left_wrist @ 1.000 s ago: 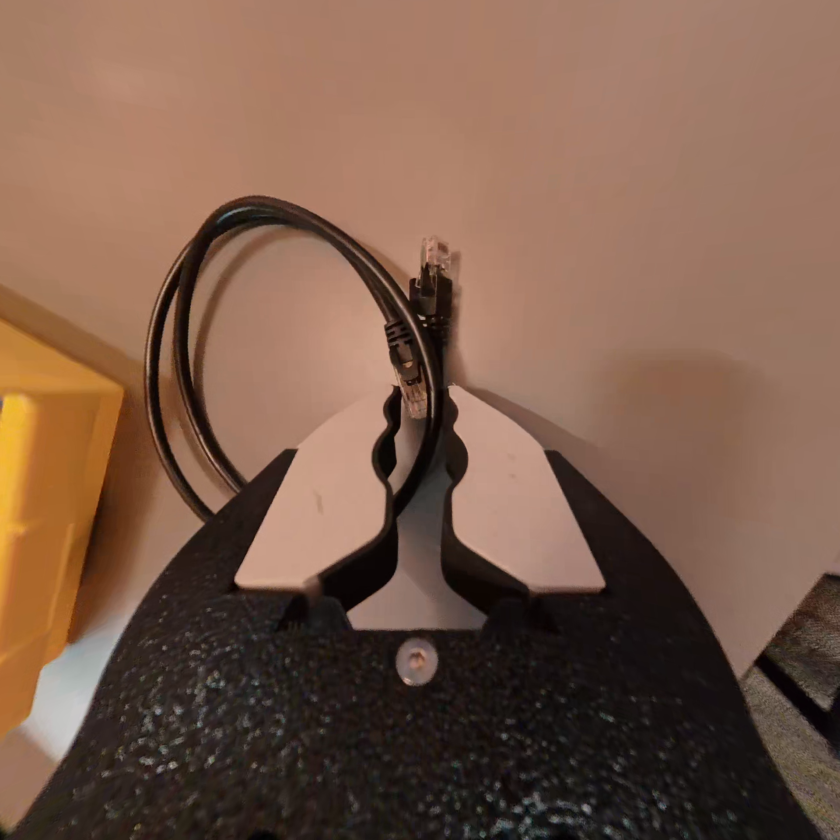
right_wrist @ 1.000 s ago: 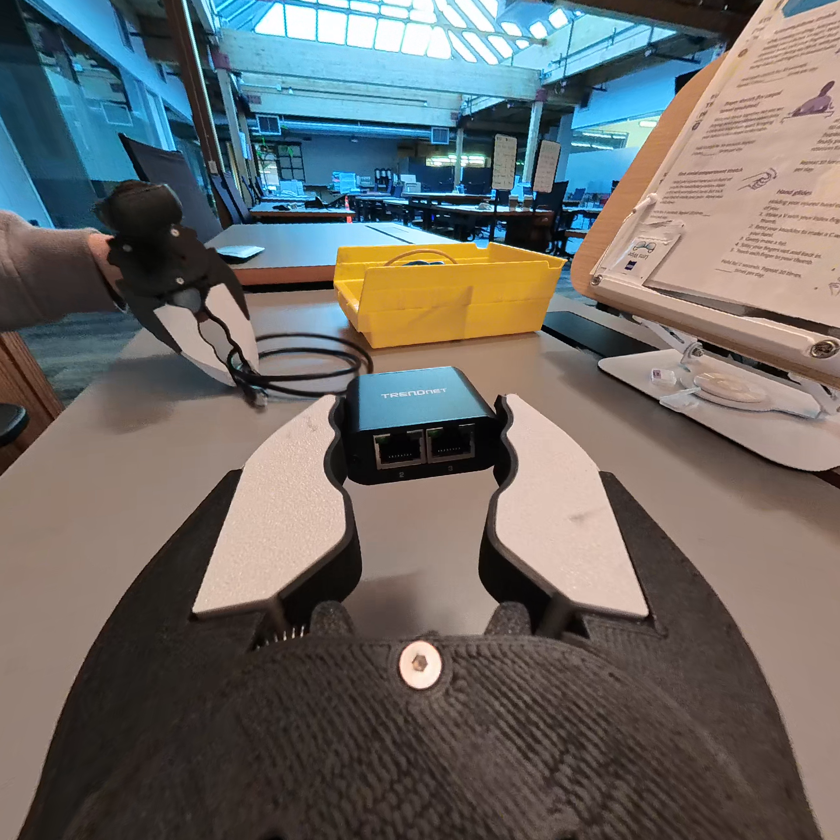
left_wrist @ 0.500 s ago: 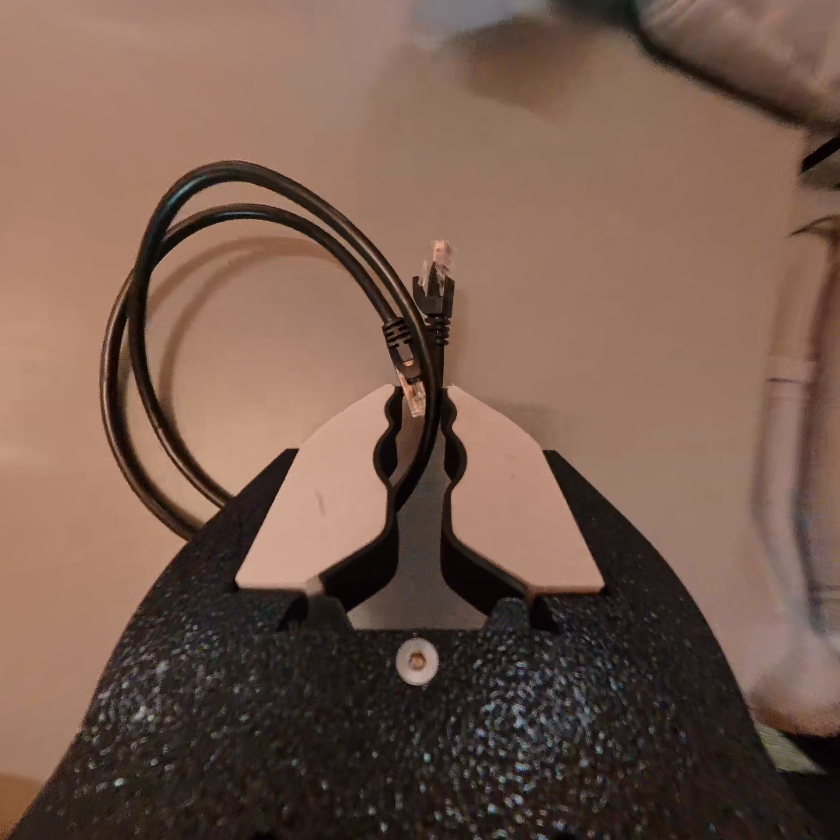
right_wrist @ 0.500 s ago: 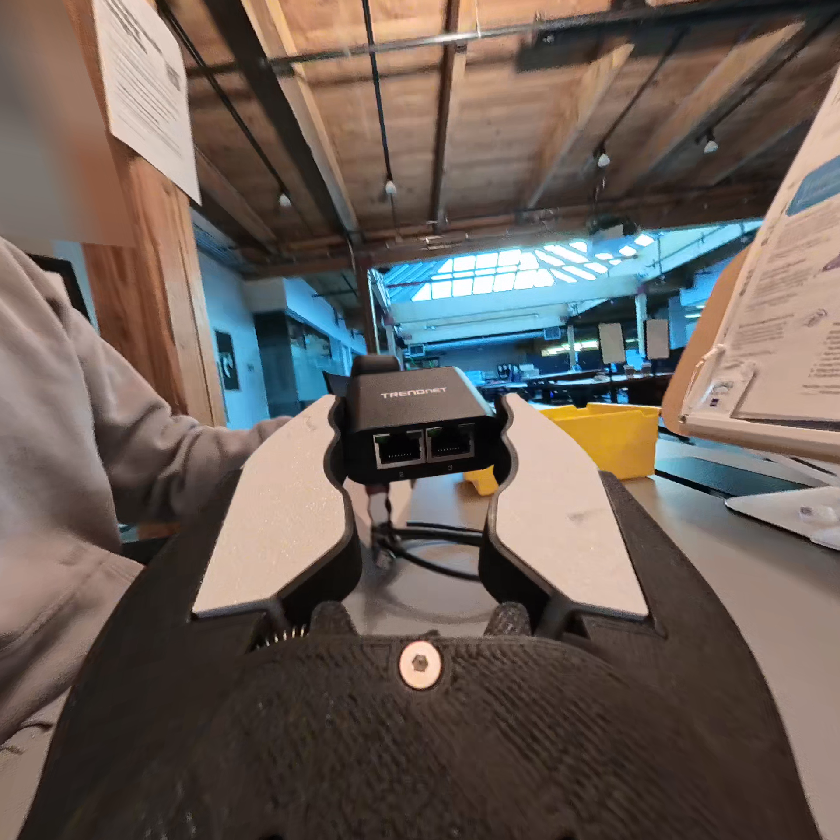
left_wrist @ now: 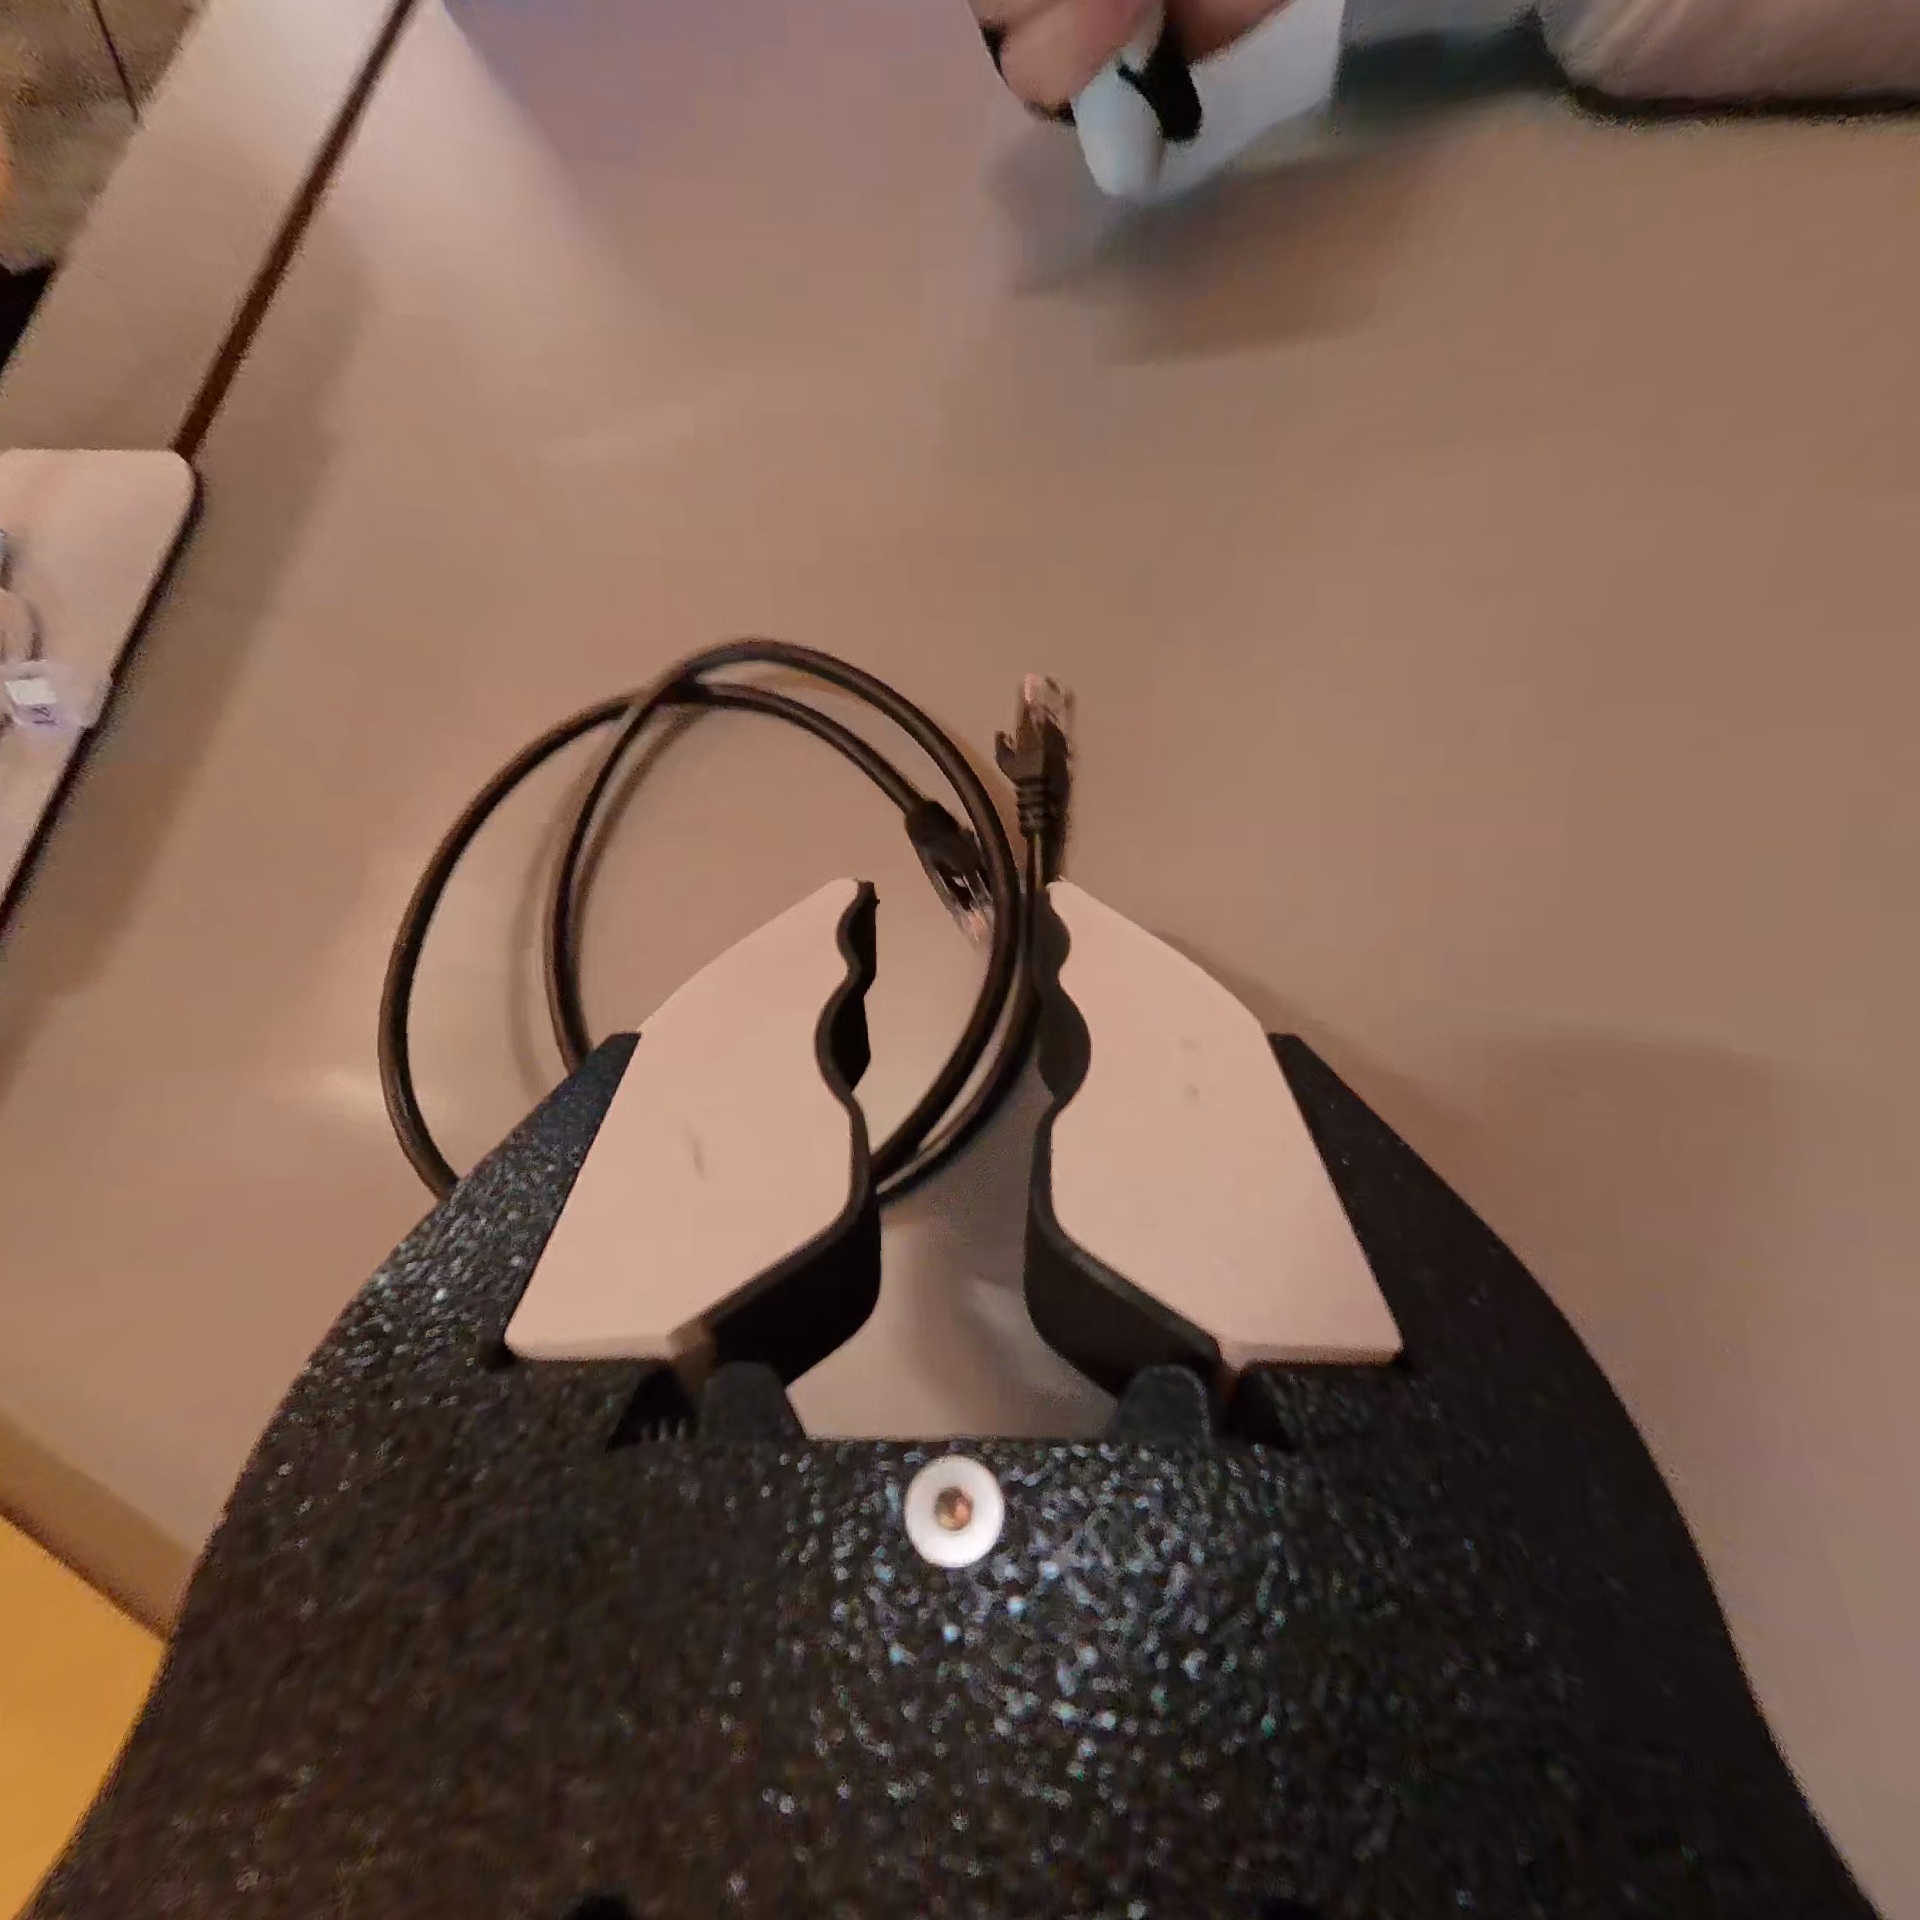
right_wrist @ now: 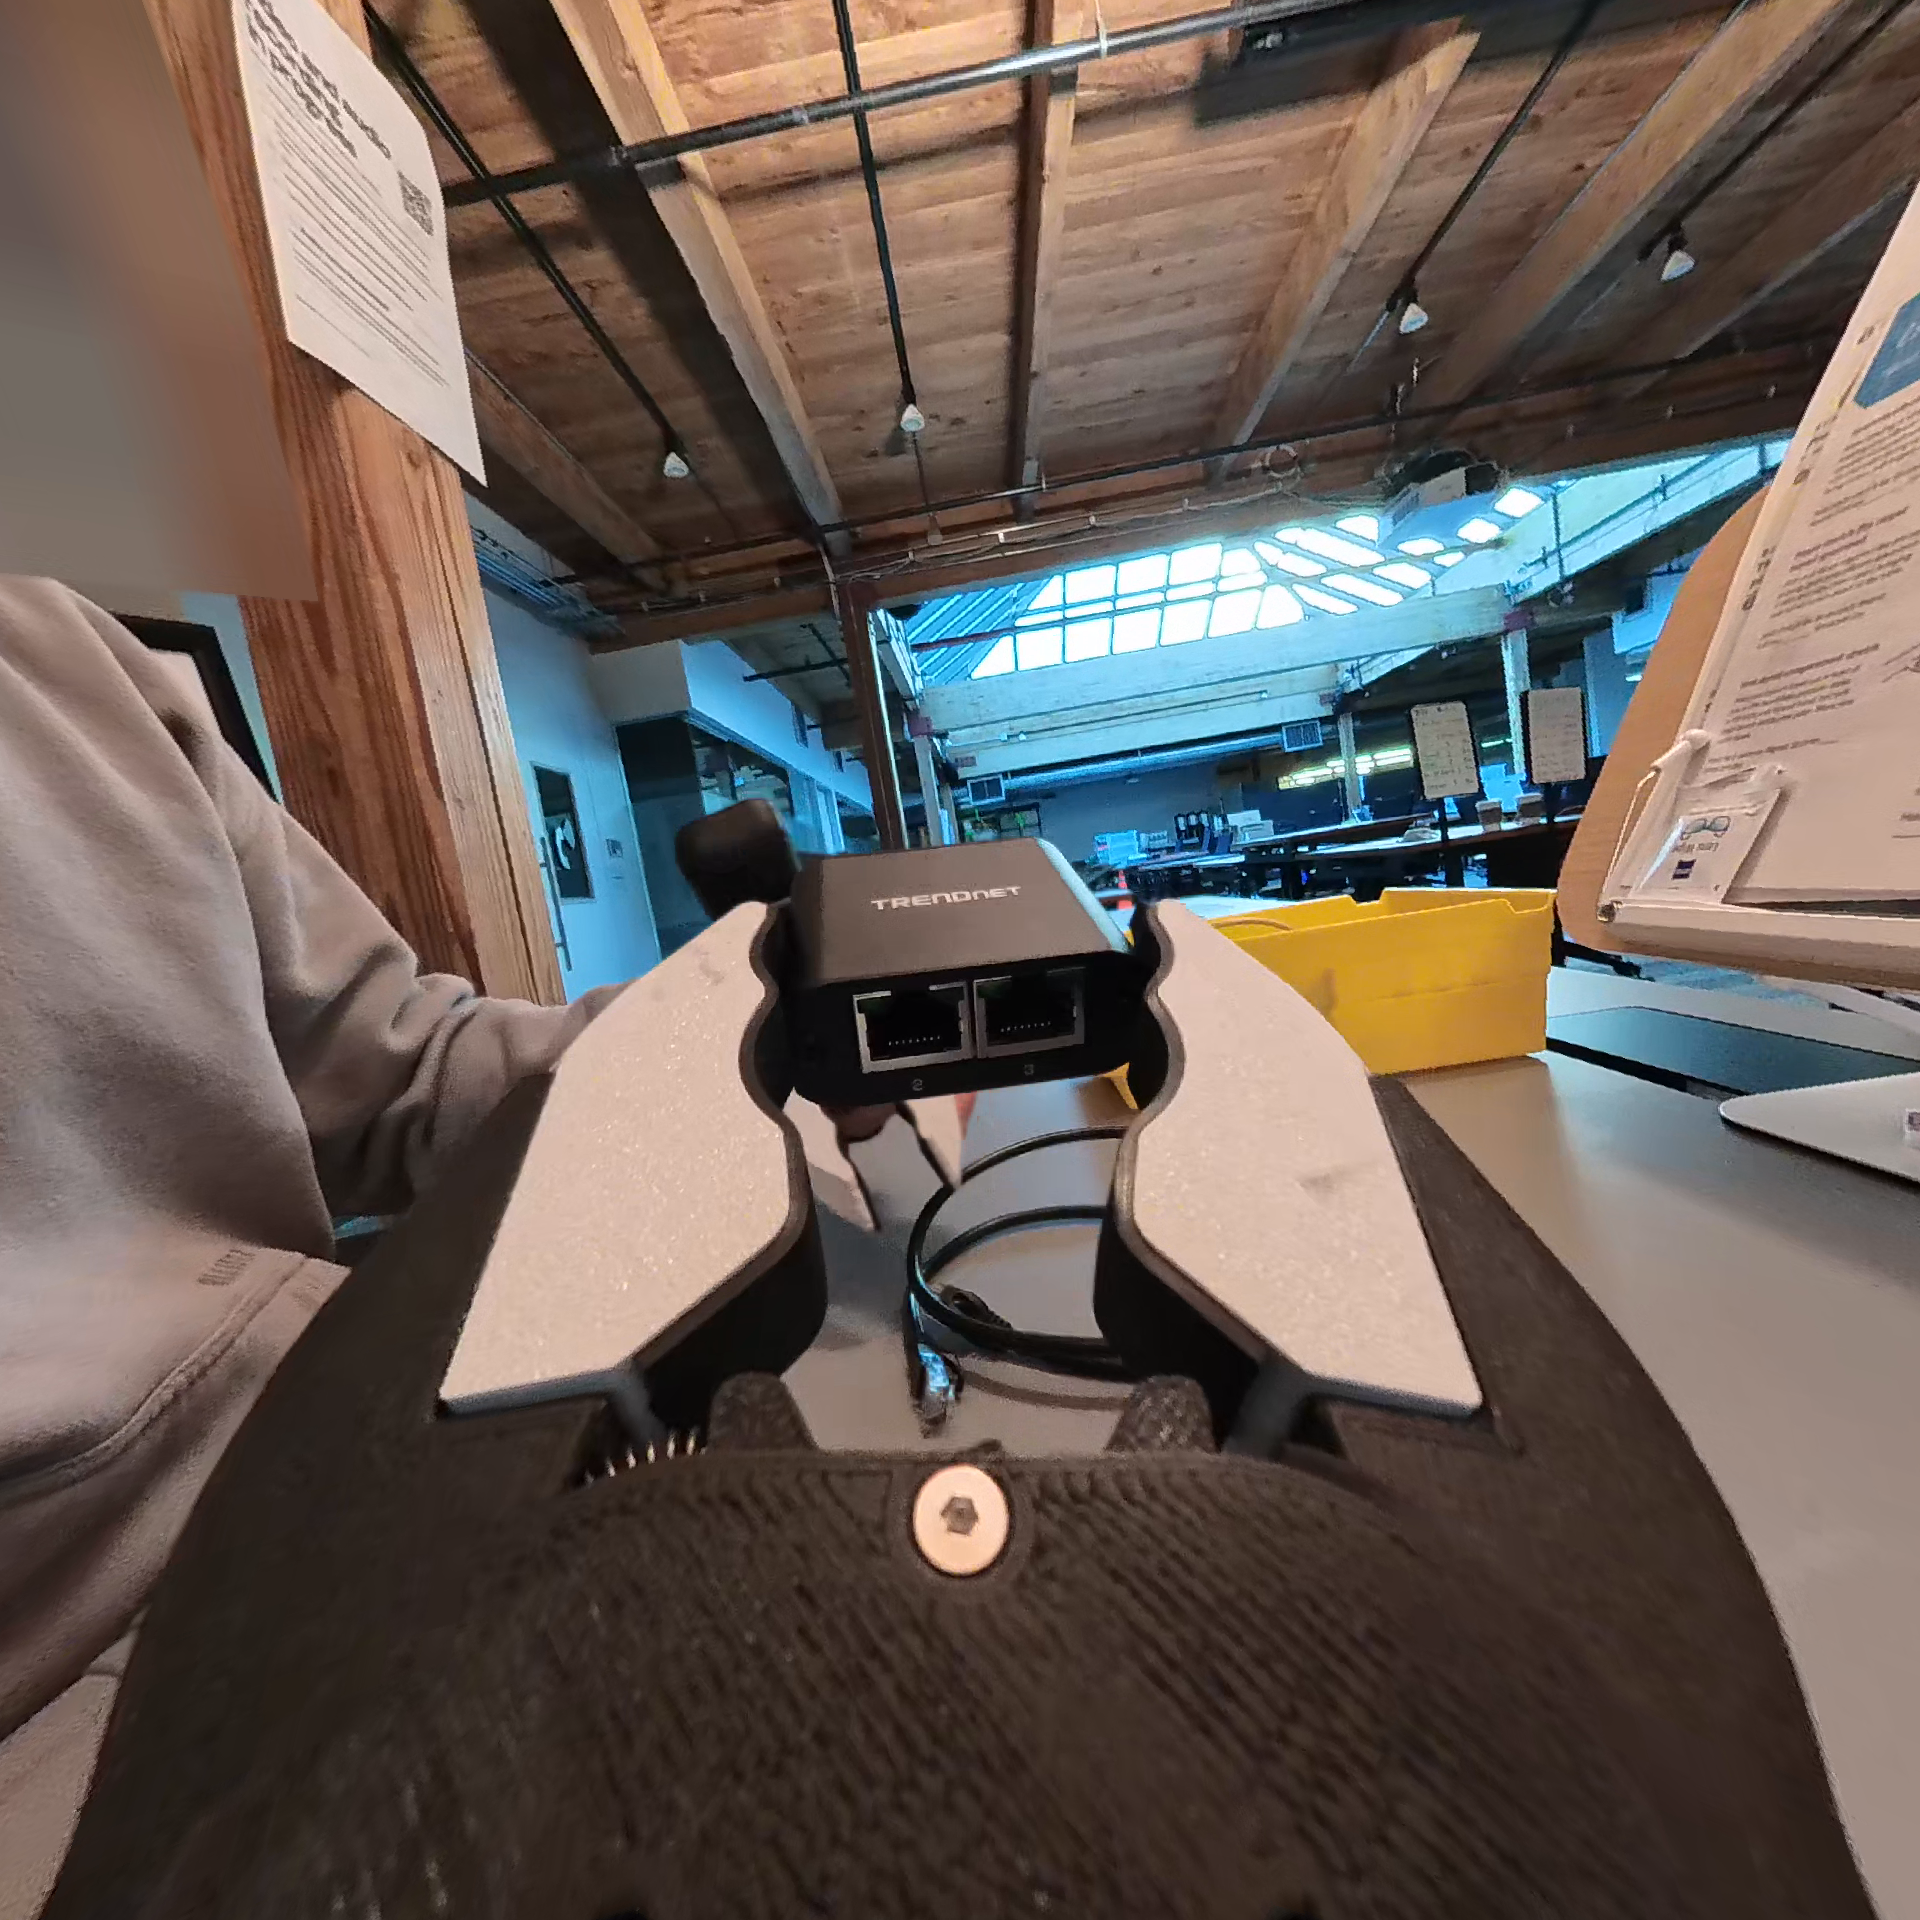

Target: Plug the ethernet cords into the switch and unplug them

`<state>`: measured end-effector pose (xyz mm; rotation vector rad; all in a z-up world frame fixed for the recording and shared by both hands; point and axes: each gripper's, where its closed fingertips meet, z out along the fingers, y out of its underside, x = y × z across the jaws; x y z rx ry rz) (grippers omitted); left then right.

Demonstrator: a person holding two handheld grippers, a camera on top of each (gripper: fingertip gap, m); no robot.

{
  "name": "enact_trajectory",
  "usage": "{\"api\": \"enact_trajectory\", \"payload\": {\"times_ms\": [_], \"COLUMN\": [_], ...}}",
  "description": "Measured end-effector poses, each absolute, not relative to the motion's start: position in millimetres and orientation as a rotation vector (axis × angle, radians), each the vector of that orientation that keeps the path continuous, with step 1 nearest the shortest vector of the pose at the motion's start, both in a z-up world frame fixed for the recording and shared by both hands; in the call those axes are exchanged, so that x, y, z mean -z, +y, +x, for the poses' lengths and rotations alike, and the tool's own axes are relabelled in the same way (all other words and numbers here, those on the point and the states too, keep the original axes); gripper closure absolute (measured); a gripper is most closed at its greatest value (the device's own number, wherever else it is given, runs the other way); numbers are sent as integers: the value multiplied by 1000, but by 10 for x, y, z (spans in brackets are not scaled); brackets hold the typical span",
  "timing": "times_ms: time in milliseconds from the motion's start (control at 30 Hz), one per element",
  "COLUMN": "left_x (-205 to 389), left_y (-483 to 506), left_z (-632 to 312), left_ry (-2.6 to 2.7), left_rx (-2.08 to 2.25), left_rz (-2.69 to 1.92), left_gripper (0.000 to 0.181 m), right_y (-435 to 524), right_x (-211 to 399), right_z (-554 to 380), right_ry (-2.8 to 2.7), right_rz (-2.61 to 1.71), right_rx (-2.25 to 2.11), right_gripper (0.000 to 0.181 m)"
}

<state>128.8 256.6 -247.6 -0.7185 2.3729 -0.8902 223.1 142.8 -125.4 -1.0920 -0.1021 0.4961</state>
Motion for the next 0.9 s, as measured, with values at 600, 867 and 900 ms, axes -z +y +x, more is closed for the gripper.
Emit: {"api": "enact_trajectory", "payload": {"times_ms": [600,867,900], "left_x": [2315,2593,2646], "left_y": [2711,2721,2671], "left_z": [1602,1802,1779], "left_ry": [2390,2577,2620], "left_rx": [689,126,112], "left_rz": [-768,260,332], "left_gripper": [154,136,137], "right_y": [1553,1581,1574], "right_x": [1392,1466,1463], "right_z": [2225,2239,2244], "right_ry": [-103,-101,-100], "right_rz": [-1185,-1227,-1227], "right_rx": [-462,-446,-440], "right_gripper": [117,118,118]}}
